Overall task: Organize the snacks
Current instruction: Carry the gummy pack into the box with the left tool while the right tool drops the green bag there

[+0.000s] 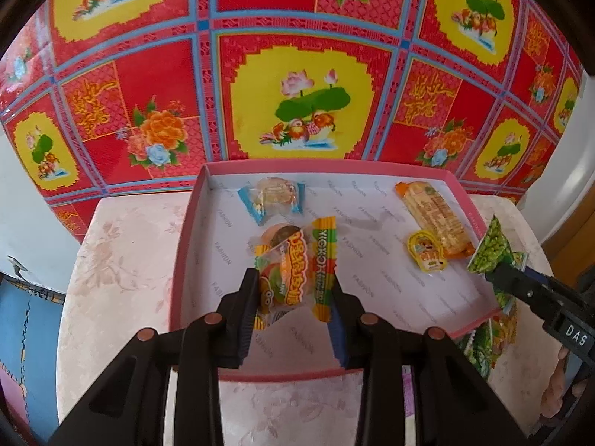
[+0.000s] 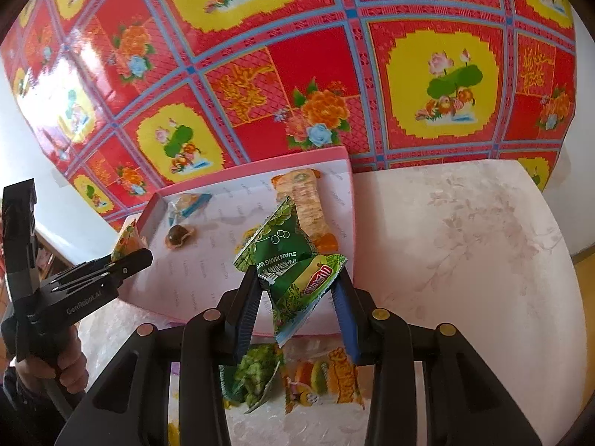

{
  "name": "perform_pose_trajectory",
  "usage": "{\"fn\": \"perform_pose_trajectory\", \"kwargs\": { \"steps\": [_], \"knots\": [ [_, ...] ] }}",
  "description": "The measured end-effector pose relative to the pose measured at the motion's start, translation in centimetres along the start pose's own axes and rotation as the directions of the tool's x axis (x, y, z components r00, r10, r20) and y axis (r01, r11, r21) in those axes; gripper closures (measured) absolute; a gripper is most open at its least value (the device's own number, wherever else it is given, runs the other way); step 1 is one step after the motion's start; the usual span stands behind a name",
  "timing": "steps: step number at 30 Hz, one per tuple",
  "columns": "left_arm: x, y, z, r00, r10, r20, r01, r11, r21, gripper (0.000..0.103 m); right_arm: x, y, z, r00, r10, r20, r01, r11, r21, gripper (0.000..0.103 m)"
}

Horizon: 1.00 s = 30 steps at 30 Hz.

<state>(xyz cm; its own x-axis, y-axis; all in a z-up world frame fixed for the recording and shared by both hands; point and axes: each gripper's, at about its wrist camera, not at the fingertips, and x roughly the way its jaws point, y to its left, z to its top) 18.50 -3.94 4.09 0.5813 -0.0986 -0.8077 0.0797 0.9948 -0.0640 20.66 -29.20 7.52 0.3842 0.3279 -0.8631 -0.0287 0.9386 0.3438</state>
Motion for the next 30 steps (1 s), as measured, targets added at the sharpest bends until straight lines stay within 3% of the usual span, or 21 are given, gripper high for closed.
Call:
{"fn": "perform_pose_trajectory", "kwargs": {
  "steps": [12,14,22,30],
  "knots": [
    [2.5,-0.1,0.3,0.999,0.025,-0.046,-0.025,1.0,-0.006,0.067,1.1,0.0,0.1,1.0,-0.01,-0.003,0.01,1.0,-0.014,0.063],
    [2.6,-0.3,0.4,0.998,0.029,-0.053,-0.03,1.0,-0.005,0.063,1.0,0.0,0.1,1.0,-0.01,-0.001,0.01,1.0,-0.012,0.062],
    [1.1,-0.8,0.0,0.999,0.005,-0.05,-0.006,1.0,-0.029,0.052,-0.7,0.6,0.3,0.999,0.012,0.036,-0.011,1.0,-0.025,0.054],
    [-0.7,-1.4,-0.2,0.999,-0.005,-0.032,0.005,1.0,-0.011,0.052,-2.2,1.1,-0.1,0.998,0.018,0.059,-0.016,0.999,-0.033,0.054]
  ]
}}
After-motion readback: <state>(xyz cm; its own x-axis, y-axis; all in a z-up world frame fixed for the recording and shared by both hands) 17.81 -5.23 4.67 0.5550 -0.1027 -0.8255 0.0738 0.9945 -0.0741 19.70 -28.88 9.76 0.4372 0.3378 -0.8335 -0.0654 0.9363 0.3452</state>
